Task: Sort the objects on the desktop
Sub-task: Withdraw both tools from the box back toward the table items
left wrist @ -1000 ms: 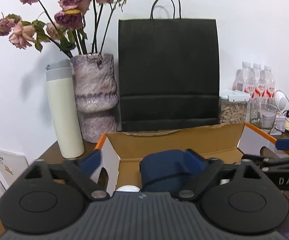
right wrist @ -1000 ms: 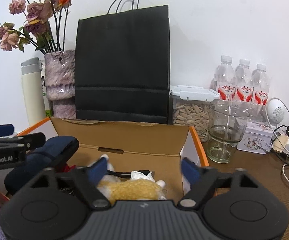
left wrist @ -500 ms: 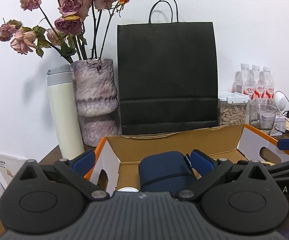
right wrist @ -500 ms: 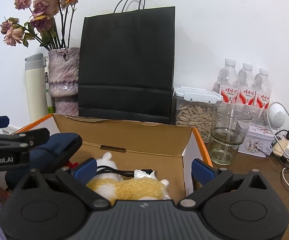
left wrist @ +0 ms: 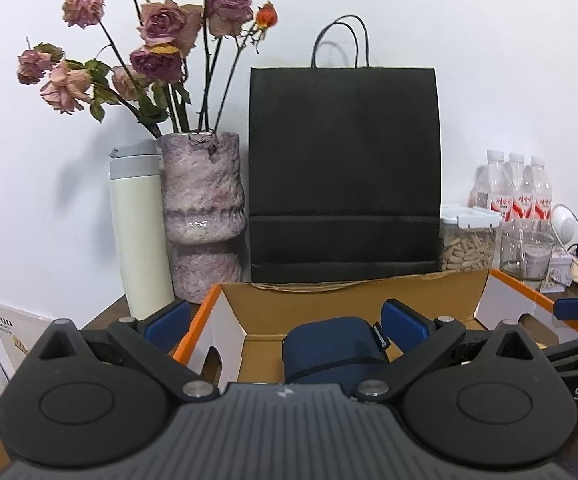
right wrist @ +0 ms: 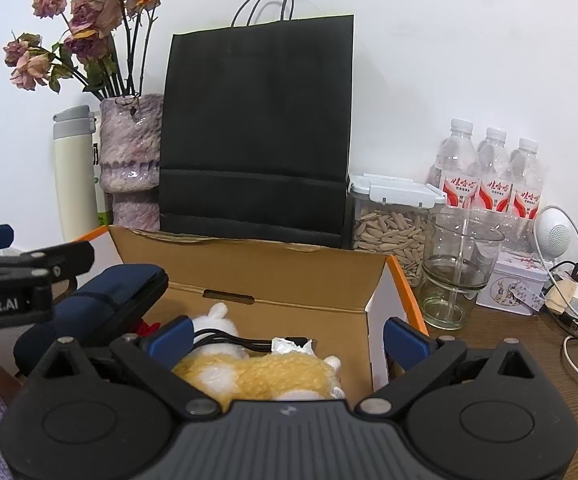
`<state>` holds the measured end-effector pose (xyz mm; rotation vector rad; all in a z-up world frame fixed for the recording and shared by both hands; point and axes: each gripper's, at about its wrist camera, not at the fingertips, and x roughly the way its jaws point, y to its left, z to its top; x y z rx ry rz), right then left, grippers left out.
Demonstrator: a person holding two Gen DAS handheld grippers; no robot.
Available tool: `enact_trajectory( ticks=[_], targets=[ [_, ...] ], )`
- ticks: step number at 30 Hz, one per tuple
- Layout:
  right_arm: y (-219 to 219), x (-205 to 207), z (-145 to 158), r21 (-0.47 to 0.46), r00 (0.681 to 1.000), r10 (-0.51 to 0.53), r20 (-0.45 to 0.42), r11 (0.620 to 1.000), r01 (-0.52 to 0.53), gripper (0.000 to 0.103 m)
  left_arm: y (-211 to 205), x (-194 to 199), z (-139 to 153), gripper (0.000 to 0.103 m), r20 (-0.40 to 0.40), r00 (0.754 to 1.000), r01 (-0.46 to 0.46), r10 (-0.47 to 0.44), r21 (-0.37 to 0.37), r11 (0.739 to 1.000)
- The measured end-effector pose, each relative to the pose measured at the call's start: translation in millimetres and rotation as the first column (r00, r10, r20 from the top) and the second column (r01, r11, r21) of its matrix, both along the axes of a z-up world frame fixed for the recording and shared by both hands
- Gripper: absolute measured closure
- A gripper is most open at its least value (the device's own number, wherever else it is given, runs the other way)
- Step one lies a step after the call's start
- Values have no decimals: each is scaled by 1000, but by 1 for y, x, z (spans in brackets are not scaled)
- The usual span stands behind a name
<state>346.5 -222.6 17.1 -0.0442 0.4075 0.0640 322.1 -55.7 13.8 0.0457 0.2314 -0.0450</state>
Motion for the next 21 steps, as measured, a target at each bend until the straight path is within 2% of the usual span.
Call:
enact_trajectory(
  ticks=[21],
  targets=[
    [-10, -41, 3, -17, 1000, -26, 18, 1000, 26, 2, 15, -49, -2, 0, -6, 1000, -28, 28, -27, 999]
  ],
)
